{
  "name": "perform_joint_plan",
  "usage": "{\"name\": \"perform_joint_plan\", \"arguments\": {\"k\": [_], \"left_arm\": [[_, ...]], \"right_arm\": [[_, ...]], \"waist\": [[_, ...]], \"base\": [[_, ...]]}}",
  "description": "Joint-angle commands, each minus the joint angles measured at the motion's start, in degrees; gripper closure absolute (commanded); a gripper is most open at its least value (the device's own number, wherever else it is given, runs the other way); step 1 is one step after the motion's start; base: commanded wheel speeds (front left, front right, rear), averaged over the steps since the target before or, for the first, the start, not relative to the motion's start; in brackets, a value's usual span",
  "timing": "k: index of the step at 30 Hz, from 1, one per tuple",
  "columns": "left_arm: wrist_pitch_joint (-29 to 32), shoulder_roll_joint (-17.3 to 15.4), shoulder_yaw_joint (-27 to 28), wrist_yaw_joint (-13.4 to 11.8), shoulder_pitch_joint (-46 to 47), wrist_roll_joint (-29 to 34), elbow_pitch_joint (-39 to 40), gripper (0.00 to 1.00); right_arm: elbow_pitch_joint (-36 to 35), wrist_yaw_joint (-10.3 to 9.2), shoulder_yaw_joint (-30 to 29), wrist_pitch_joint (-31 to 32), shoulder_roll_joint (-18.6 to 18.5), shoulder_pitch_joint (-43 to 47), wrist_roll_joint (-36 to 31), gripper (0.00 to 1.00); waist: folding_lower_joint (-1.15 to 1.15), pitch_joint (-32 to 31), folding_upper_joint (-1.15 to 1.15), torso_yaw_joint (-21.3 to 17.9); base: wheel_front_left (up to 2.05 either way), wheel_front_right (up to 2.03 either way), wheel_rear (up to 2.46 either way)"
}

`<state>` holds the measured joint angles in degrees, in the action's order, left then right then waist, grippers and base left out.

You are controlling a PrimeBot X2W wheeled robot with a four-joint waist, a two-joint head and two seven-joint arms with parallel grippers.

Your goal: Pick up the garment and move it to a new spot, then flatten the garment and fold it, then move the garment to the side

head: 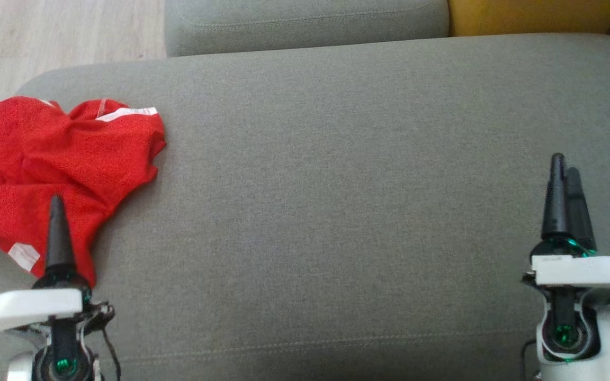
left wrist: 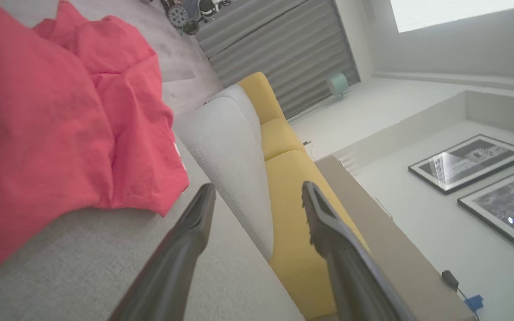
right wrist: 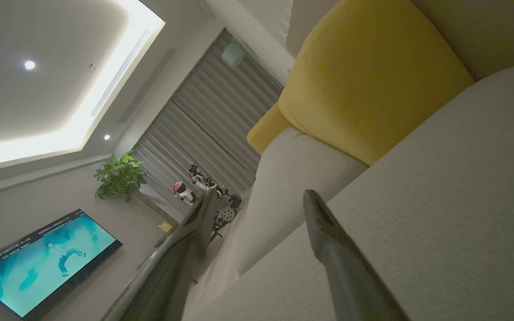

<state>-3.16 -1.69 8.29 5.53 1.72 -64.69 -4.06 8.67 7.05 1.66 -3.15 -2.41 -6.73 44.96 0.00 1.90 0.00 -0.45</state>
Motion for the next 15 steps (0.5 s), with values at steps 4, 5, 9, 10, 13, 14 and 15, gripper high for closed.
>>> {"name": "perform_joint_plan", "arguments": {"k": [4, 5, 9, 10, 13, 14, 15], "left_arm": [[-1.2, -0.8, -0.8, -0.7, 3.1, 6.0, 5.2, 0.00], [-1.3, -0.8, -1.2, -0.9, 3.0, 7.2, 5.7, 0.00], [-2.0, -0.8, -3.3, -1.6, 2.8, 13.4, 7.4, 0.00], [-2.2, -0.8, -3.8, -1.9, 2.8, 15.1, 7.8, 0.00], [-2.7, -0.9, -5.6, -2.7, 2.3, 20.2, 8.2, 0.00], [-2.8, -0.9, -6.3, -2.9, 2.2, 21.9, 8.2, 0.00], [-3.0, -0.9, -6.9, -3.2, 2.0, 23.7, 8.0, 0.00]], "right_arm": [[-3.6, 0.22, 2.5, -1.2, -0.4, -3.4, -5.7, 0.00], [-3.7, 0.22, 3.0, -1.4, -0.4, -3.5, -6.7, 0.00], [-3.6, 0.23, 4.7, -2.0, -0.6, -3.6, -10.8, 0.00], [-3.1, 0.24, 5.2, -2.2, -0.6, -3.4, -11.4, 0.00], [-2.3, 0.25, 5.8, -2.7, -0.6, -3.4, -12.9, 0.00], [-2.1, 0.25, 5.8, -2.9, -0.6, -3.4, -13.6, 0.00], [-1.8, 0.25, 6.1, -3.0, -0.6, -3.4, -14.3, 0.00]], "waist": [[0.00, 0.1, 0.00, 0.0], [0.00, 0.1, 0.00, 0.0], [0.00, 0.1, 0.00, -0.1], [0.00, 0.1, 0.00, -0.2], [0.00, 0.0, 0.00, -0.3], [0.00, -0.1, 0.00, -0.3], [0.00, -0.2, 0.00, -0.4]], "base": [[0.00, 0.00, 0.00], [0.00, 0.00, 0.00], [0.00, 0.00, 0.00], [0.00, 0.00, 0.00], [0.00, 0.00, 0.00], [0.00, 0.00, 0.00], [0.00, 0.00, 0.00]]}}
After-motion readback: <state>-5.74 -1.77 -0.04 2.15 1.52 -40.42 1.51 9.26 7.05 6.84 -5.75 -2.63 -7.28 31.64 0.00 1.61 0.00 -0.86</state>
